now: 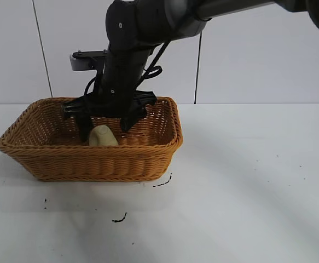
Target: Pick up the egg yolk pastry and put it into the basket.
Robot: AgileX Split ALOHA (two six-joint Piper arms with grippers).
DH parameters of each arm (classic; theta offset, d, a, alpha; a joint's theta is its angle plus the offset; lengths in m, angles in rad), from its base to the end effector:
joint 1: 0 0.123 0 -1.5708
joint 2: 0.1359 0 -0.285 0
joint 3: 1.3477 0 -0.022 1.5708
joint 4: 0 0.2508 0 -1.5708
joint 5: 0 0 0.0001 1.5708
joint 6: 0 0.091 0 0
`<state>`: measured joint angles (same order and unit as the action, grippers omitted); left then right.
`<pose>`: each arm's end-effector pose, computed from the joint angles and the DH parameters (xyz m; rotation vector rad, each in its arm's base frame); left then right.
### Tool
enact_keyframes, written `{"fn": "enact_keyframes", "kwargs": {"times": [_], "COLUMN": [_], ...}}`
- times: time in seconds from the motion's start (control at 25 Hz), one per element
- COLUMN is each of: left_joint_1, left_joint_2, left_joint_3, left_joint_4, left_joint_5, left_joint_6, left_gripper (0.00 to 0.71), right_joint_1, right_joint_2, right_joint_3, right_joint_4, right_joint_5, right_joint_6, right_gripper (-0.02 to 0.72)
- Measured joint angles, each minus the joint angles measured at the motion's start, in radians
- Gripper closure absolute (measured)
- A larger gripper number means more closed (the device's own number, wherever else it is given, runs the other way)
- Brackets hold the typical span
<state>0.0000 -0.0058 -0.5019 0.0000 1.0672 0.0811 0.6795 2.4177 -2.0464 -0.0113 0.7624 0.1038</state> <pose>-0.0062 0.0000 0.2773 0.0828 2.0418 0.0507 0.4124 0.3322 0.1531 -0.7576 2.5305 0.2583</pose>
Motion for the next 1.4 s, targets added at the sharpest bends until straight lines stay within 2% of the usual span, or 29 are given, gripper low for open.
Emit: {"fn": "enact_keyframes", "kwargs": {"times": [0.28,0.44,0.56,0.76,1.16,1.4], "left_joint_1": [0.000,0.000,0.000,0.000,0.000,0.000], "left_joint_2": [0.000,0.000,0.000,0.000,0.000,0.000], "left_joint_3": [0.000,0.000,0.000,0.000,0.000,0.000], "left_joint_4": [0.000,0.000,0.000,0.000,0.000,0.000], "left_joint_5": [0.000,0.000,0.000,0.000,0.000,0.000], "left_joint_6": [0.000,0.000,0.000,0.000,0.000,0.000], "left_gripper": [0.014,0.014,0.014,0.014,0.014,0.014], "right_joint_1": [-0.001,-0.013,-0.047,-0.160,-0.482,-0.611], "right_joint_2": [-0.080,-0.091,-0.091,-0.091,-0.091,-0.091], "right_joint_3": [-0.161,-0.275,-0.305,-0.309,-0.309,-0.309], "right_joint_4": [-0.005,-0.008,-0.013,-0.040,-0.052,-0.040], "right_joint_5": [0.210,0.345,0.404,0.448,0.453,0.453], "right_joint_6": [0.000,-0.025,-0.027,-0.035,-0.053,-0.053], "right_gripper": [0.036,0.036,0.036,0.036,0.036,0.036]}}
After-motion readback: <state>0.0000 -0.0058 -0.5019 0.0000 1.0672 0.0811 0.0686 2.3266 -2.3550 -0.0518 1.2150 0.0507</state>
